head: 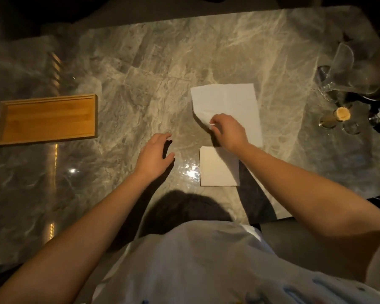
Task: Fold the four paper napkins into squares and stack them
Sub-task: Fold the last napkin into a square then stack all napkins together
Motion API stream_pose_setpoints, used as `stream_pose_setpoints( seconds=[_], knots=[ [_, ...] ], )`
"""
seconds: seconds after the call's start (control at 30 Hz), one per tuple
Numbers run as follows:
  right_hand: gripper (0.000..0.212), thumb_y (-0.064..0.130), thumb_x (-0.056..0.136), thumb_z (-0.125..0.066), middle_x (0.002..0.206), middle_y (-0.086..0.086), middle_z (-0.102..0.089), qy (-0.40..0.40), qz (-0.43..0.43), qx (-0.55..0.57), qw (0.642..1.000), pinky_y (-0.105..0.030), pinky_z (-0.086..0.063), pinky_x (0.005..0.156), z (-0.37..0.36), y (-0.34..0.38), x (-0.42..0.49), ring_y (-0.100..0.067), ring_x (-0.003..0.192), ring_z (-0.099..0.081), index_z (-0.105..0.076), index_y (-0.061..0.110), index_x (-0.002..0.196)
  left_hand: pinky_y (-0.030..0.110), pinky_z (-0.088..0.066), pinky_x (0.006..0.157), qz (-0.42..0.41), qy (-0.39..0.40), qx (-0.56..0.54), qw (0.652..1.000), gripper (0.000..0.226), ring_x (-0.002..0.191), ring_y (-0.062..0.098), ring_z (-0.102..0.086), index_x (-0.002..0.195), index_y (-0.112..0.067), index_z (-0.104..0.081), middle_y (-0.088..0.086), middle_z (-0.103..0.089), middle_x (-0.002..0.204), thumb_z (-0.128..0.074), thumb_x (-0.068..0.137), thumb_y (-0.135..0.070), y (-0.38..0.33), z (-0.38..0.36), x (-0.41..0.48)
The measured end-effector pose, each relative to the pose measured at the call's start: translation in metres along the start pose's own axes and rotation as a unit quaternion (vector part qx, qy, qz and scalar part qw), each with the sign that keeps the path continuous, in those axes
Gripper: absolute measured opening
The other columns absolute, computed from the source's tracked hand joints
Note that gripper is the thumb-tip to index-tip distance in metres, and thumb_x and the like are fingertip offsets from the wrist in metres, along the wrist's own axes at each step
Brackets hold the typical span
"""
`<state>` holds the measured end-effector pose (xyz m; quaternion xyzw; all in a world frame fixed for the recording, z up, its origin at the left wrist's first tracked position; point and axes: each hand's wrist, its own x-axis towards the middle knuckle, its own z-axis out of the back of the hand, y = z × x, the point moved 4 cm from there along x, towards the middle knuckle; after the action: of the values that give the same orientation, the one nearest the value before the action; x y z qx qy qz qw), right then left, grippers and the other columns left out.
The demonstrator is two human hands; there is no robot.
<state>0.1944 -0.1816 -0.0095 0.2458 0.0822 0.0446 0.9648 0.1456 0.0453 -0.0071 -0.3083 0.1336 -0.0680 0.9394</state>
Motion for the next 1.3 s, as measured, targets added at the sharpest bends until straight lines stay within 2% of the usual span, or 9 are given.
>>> stream_pose_setpoints(
  seconds=[0.2, 0.37, 0.53, 0.77, 0.9, 1.03, 1.13, 1.23, 1.3],
  knots=[
    [0.011, 0.019, 0.089, -0.054, 0.090, -0.005, -0.068, 0.100, 0.233, -0.066, 0.965, -0.039, -0.049, 0.071, -0.024, 0.088, -0.009, -0.026, 0.085, -0.060, -0.063, 0.014, 0.091, 0.046, -0.020, 0.111, -0.048, -0.036, 0.140, 0.988, 0.075, 0.139, 0.025, -0.023, 0.143, -0.022, -0.030, 0.003, -0.027, 0.152, -0.069, 0.079, -0.025, 0.008, 0.025, 0.006],
    [0.012, 0.024, 0.090, -0.058, 0.088, -0.003, -0.069, 0.131, 0.299, -0.058, 0.944, -0.040, -0.048, 0.076, -0.033, 0.106, -0.026, -0.025, 0.086, -0.062, -0.066, 0.015, 0.091, 0.047, -0.021, 0.105, -0.044, 0.008, 0.219, 0.975, 0.047, 0.135, 0.023, -0.026, 0.128, -0.026, -0.051, 0.002, -0.040, 0.143, -0.063, 0.083, -0.026, 0.028, 0.028, 0.005],
    [0.014, 0.021, 0.092, -0.055, 0.090, -0.005, -0.070, 0.126, 0.261, -0.041, 0.956, -0.041, -0.049, 0.074, -0.025, 0.083, -0.030, -0.027, 0.087, -0.063, -0.066, 0.012, 0.092, 0.040, -0.025, 0.101, -0.036, -0.025, 0.200, 0.979, 0.024, 0.117, 0.020, -0.050, 0.106, -0.023, -0.066, -0.001, -0.063, 0.117, -0.062, 0.083, -0.016, 0.052, 0.033, -0.010],
    [0.014, 0.019, 0.094, -0.048, 0.096, -0.002, -0.068, 0.138, 0.178, -0.025, 0.974, -0.042, -0.050, 0.072, -0.026, 0.050, -0.047, -0.023, 0.089, -0.060, -0.061, 0.016, 0.100, 0.042, -0.043, 0.091, 0.021, -0.069, 0.076, 0.994, 0.012, 0.091, 0.020, -0.061, 0.091, -0.021, -0.069, -0.002, -0.069, 0.092, -0.065, 0.082, -0.013, 0.080, 0.042, -0.039],
    [0.026, 0.010, 0.083, -0.059, 0.104, -0.001, -0.067, 0.132, 0.163, -0.030, 0.977, -0.040, -0.047, 0.086, -0.032, 0.049, -0.051, -0.023, 0.097, -0.060, -0.060, 0.016, 0.108, 0.039, -0.053, 0.081, 0.045, -0.031, -0.049, 0.997, 0.015, 0.086, 0.014, -0.062, 0.094, -0.022, -0.067, -0.006, -0.068, 0.091, -0.064, 0.083, -0.012, 0.089, 0.038, -0.057],
    [0.036, 0.006, 0.075, -0.063, 0.111, 0.010, -0.063, 0.143, 0.127, -0.067, 0.979, -0.035, -0.032, 0.104, -0.040, 0.048, -0.052, -0.014, 0.112, -0.054, -0.061, 0.024, 0.106, 0.039, -0.053, 0.078, 0.061, -0.026, -0.119, 0.991, 0.011, 0.081, 0.008, -0.061, 0.085, -0.027, -0.065, -0.012, -0.066, 0.082, -0.062, 0.084, -0.016, 0.096, 0.039, -0.074],
    [0.029, 0.005, 0.076, -0.063, 0.103, 0.006, -0.068, 0.128, 0.123, -0.038, 0.983, -0.038, -0.035, 0.103, -0.044, 0.053, -0.050, -0.017, 0.101, -0.060, -0.066, 0.022, 0.099, 0.037, -0.053, 0.078, 0.066, -0.048, -0.149, 0.986, 0.012, 0.084, 0.006, -0.062, 0.086, -0.031, -0.063, -0.015, -0.066, 0.085, -0.069, 0.079, -0.023, 0.100, 0.043, -0.087],
    [0.025, 0.006, 0.081, -0.063, 0.102, -0.002, -0.072, 0.127, 0.107, -0.002, 0.986, -0.040, -0.044, 0.092, -0.047, 0.059, -0.048, -0.026, 0.093, -0.064, -0.067, 0.016, 0.104, 0.029, -0.052, 0.080, 0.061, -0.039, -0.080, 0.994, 0.041, 0.097, 0.006, -0.060, 0.105, -0.035, -0.055, -0.014, -0.065, 0.104, -0.077, 0.070, -0.035, 0.103, 0.043, -0.097],
    [0.021, 0.009, 0.086, -0.063, 0.101, -0.005, -0.073, 0.127, 0.087, 0.016, 0.988, -0.041, -0.049, 0.084, -0.048, 0.063, -0.048, -0.030, 0.092, -0.063, -0.066, 0.014, 0.106, 0.030, -0.051, 0.083, 0.064, -0.046, -0.071, 0.994, 0.048, 0.102, 0.009, -0.059, 0.111, -0.030, -0.055, -0.010, -0.064, 0.110, -0.079, 0.069, -0.030, 0.107, 0.042, -0.101]
  ],
)
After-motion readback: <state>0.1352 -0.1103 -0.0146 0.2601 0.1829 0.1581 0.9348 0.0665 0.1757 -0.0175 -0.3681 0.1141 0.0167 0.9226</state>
